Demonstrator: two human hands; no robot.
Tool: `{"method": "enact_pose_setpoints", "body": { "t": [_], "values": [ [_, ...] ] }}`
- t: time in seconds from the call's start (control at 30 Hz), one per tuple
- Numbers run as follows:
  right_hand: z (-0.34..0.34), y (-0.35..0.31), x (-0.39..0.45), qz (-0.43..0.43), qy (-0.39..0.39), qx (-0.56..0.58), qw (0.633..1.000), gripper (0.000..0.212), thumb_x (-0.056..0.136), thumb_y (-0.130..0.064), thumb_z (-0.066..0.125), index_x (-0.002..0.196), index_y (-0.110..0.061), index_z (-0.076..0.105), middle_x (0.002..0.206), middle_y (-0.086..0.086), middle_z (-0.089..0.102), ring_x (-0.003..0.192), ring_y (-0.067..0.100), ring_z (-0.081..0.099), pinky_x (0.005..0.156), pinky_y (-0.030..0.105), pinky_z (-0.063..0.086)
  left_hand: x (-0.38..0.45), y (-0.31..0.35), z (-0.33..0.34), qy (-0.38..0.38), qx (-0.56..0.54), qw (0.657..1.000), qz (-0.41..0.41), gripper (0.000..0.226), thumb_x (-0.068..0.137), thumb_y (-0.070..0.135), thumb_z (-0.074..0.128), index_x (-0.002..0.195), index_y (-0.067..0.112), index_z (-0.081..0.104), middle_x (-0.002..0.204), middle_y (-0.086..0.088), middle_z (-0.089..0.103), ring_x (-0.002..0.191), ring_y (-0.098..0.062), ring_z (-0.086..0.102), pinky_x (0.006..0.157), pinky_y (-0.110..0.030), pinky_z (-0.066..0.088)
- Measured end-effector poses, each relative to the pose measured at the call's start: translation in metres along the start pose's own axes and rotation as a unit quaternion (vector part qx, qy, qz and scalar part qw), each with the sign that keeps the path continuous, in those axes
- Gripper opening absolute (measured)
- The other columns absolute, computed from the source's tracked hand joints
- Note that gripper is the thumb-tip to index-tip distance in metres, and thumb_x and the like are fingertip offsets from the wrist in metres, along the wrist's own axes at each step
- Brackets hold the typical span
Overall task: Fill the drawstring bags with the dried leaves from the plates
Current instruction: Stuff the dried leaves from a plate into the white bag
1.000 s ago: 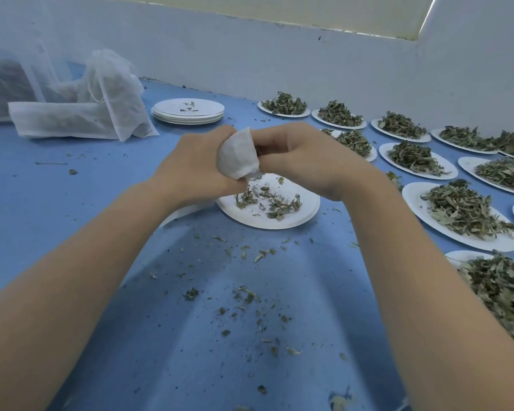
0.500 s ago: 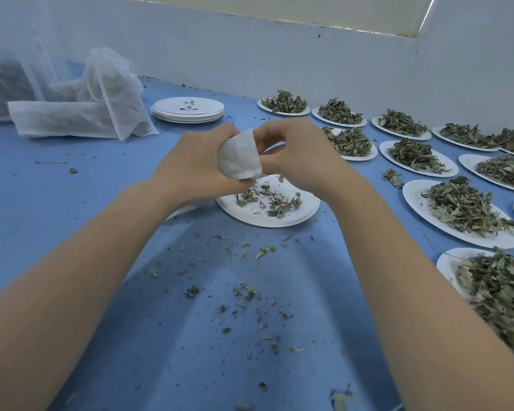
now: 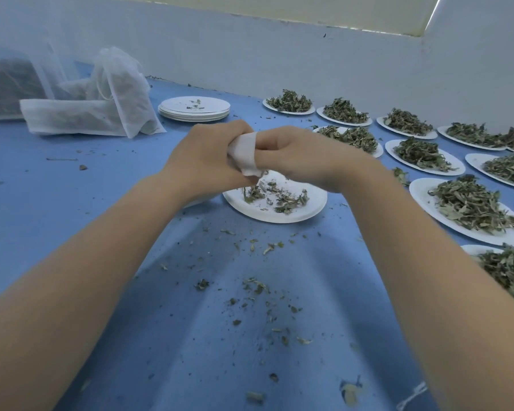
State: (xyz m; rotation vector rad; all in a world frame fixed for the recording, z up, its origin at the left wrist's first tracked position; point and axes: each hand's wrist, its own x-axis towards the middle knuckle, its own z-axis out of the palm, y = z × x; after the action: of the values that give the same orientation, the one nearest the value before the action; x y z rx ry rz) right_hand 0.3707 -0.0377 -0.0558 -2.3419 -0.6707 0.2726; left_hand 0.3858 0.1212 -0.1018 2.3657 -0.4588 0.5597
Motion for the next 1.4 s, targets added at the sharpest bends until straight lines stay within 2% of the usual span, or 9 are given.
{"method": "enact_pose_setpoints", "body": {
  "t": [0.03, 0.13, 0.23, 0.33, 0.47, 0.6, 0.93, 1.17, 1.4],
  "values": [
    [-0.004, 0.001, 0.0, -0.004, 0.006, 0.0, 1.0, 0.021, 0.093, -0.031, 0.054, 0.105, -0.021, 0.068, 0.104, 0.002, 0.068, 0.082, 0.004, 0.06, 0.071, 0.016, 0.047, 0.001, -0.001, 0.002, -0.01, 0.011, 1.0, -0.004, 0.034, 0.061, 0.034, 0.074, 0.09, 0.034, 0.055, 0.076, 0.012, 0.062, 0.074, -0.011, 0.056, 0.065, -0.036, 0.049],
    [-0.012, 0.01, -0.004, -0.011, 0.041, 0.029, 0.999, 0.021, 0.088, -0.019, 0.059, 0.106, -0.018, 0.07, 0.108, 0.012, 0.068, 0.102, 0.028, 0.063, 0.092, 0.044, 0.051, 0.001, -0.007, 0.004, -0.027, 0.038, 0.999, -0.022, 0.037, 0.062, 0.03, 0.07, 0.092, 0.036, 0.049, 0.075, 0.014, 0.058, 0.074, -0.014, 0.055, 0.062, -0.028, 0.046],
    [-0.016, 0.022, -0.005, -0.004, 0.116, 0.089, 0.989, 0.015, 0.087, -0.014, 0.063, 0.096, -0.02, 0.073, 0.088, -0.002, 0.074, 0.084, 0.013, 0.069, 0.083, 0.029, 0.056, 0.0, -0.013, 0.002, -0.022, 0.037, 0.999, -0.029, 0.04, 0.063, 0.03, 0.07, 0.095, 0.038, 0.047, 0.075, 0.016, 0.053, 0.076, -0.017, 0.051, 0.059, -0.022, 0.041],
    [-0.017, 0.038, 0.002, 0.073, 0.165, -0.046, 0.982, 0.029, 0.092, -0.005, 0.046, 0.1, -0.019, 0.07, 0.096, -0.002, 0.071, 0.085, 0.011, 0.065, 0.085, 0.024, 0.053, -0.002, -0.017, 0.002, -0.005, 0.025, 0.998, -0.053, 0.044, 0.064, 0.036, 0.072, 0.099, 0.04, 0.046, 0.077, 0.022, 0.049, 0.082, -0.015, 0.047, 0.059, -0.028, 0.036],
    [-0.01, 0.05, 0.018, 0.105, 0.079, -0.251, 0.959, 0.048, 0.093, 0.005, 0.033, 0.132, -0.016, 0.053, 0.135, 0.005, 0.053, 0.121, 0.021, 0.05, 0.088, 0.023, 0.038, -0.007, -0.026, 0.003, 0.056, -0.047, 0.992, -0.104, 0.057, 0.057, 0.046, 0.069, 0.109, 0.033, 0.051, 0.083, 0.02, 0.053, 0.085, -0.011, 0.048, 0.068, -0.025, 0.037],
    [0.002, 0.054, 0.04, 0.067, 0.044, -0.27, 0.96, 0.056, 0.092, 0.005, 0.037, 0.143, -0.018, 0.035, 0.14, 0.003, 0.044, 0.122, 0.022, 0.046, 0.088, 0.026, 0.037, -0.008, -0.03, 0.007, 0.067, -0.065, 0.989, -0.111, 0.054, 0.053, 0.05, 0.066, 0.102, 0.036, 0.049, 0.09, 0.018, 0.056, 0.084, -0.009, 0.05, 0.06, -0.014, 0.036],
    [0.0, 0.059, 0.025, 0.006, 0.029, -0.307, 0.951, 0.048, 0.09, 0.008, 0.038, 0.12, -0.02, 0.063, 0.125, -0.001, 0.056, 0.113, 0.019, 0.052, 0.096, 0.033, 0.042, -0.008, -0.039, 0.013, 0.07, -0.049, 0.993, -0.079, 0.052, 0.058, 0.046, 0.071, 0.104, 0.038, 0.048, 0.08, 0.021, 0.05, 0.082, -0.011, 0.047, 0.067, -0.025, 0.037],
    [0.01, 0.04, 0.023, -0.008, -0.012, -0.279, 0.96, 0.07, 0.085, 0.009, 0.031, 0.119, -0.045, 0.057, 0.119, -0.002, 0.059, 0.097, 0.018, 0.058, 0.084, 0.035, 0.05, -0.009, -0.04, 0.013, 0.073, -0.041, 0.994, -0.066, 0.044, 0.066, 0.04, 0.074, 0.094, 0.038, 0.041, 0.077, 0.022, 0.048, 0.076, -0.012, 0.045, 0.057, -0.017, 0.034],
    [-0.004, 0.044, -0.001, -0.032, -0.016, -0.321, 0.946, 0.061, 0.085, 0.007, 0.034, 0.114, -0.036, 0.065, 0.123, -0.003, 0.063, 0.098, 0.012, 0.058, 0.085, 0.032, 0.046, -0.009, -0.04, 0.012, 0.061, -0.054, 0.994, -0.07, 0.044, 0.061, 0.048, 0.067, 0.097, 0.036, 0.044, 0.078, 0.022, 0.048, 0.08, -0.015, 0.048, 0.066, -0.029, 0.04]
  ]
}}
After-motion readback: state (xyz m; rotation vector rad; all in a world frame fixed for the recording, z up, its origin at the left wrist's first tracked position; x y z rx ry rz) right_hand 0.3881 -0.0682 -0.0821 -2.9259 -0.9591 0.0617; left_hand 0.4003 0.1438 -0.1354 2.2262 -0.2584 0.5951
